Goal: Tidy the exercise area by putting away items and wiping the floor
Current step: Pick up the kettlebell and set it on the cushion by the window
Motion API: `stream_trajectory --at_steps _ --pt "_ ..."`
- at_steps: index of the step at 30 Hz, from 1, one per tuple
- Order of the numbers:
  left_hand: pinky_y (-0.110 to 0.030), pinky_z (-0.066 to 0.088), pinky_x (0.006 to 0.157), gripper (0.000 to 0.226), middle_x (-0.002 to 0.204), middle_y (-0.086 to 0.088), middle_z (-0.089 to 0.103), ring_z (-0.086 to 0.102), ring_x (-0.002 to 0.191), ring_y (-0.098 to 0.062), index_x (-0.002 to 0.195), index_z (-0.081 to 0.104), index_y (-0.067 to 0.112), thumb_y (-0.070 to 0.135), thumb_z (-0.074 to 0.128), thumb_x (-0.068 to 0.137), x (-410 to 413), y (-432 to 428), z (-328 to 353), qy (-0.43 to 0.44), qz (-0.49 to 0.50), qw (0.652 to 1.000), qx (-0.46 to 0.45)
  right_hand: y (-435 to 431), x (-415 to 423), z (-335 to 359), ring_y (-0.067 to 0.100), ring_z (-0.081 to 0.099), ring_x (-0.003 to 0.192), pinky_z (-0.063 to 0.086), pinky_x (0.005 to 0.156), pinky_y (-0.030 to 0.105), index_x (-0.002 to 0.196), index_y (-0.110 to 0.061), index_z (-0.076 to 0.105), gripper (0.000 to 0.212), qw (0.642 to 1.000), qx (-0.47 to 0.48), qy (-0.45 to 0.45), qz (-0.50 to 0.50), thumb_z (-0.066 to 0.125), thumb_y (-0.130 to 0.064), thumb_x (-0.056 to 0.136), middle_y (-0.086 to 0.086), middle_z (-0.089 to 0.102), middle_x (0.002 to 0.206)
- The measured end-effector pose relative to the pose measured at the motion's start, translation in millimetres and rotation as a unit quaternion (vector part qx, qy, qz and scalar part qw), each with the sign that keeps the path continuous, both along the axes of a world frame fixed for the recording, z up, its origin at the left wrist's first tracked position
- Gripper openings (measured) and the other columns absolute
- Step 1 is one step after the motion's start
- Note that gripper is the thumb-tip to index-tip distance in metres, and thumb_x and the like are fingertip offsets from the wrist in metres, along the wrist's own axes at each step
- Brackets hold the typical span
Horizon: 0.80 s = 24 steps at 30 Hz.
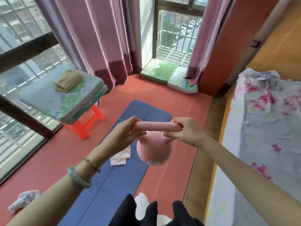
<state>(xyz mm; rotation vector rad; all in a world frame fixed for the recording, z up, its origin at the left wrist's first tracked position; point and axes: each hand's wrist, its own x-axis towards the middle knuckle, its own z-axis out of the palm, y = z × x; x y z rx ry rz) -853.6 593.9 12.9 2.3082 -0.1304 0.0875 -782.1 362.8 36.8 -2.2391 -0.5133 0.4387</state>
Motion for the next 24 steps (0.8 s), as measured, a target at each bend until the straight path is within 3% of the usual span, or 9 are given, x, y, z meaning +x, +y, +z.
stream_trajectory --at_steps 5,15,19,24 --pt "-0.039 0.048 0.07 0.044 0.084 0.003 0.067 0.062 0.079 -0.017 0.093 0.054 0.015 0.055 0.051 0.075 93.3 -21.3 0.0 0.005 -0.043 0.999 0.007 -28.1 72.4 -4.2 0.011 0.051 0.068 0.036 0.055 0.016 0.088 -0.012 0.068 0.03 0.999 -0.011 -0.011 -0.03 0.082 -0.032 0.069 0.006 0.066 0.079" --pt "-0.033 0.046 0.07 0.048 0.085 -0.002 0.066 0.06 0.079 -0.017 0.095 0.056 0.014 0.056 0.051 0.073 312.2 -57.6 6.8 0.023 -0.135 0.99 0.011 -71.8 252.0 -1.6 0.002 0.052 0.062 0.039 0.057 0.015 0.076 -0.021 0.067 0.022 0.996 -0.01 -0.006 -0.092 0.083 -0.033 0.067 -0.009 0.062 0.068" --pt "-0.024 0.04 0.068 0.03 0.086 -0.006 0.065 0.056 0.077 -0.018 0.097 0.057 0.009 0.032 0.067 0.081 392.8 -79.5 8.5 0.028 -0.158 0.987 0.025 -94.5 322.8 -0.5 0.007 0.057 0.069 0.044 0.063 0.024 0.078 -0.024 0.068 0.023 0.994 -0.015 -0.007 -0.107 0.082 -0.038 0.067 -0.007 0.065 0.072" --pt "-0.032 0.045 0.071 0.023 0.089 -0.004 0.066 0.06 0.082 -0.02 0.099 0.056 0.01 0.023 0.068 0.085 486.9 -109.6 -4.8 0.043 -0.155 0.987 0.018 -125.4 421.9 -15.0 0.007 0.058 0.071 0.045 0.063 0.023 0.08 -0.026 0.068 0.024 0.995 -0.025 -0.006 -0.092 0.081 -0.041 0.067 -0.01 0.064 0.073"
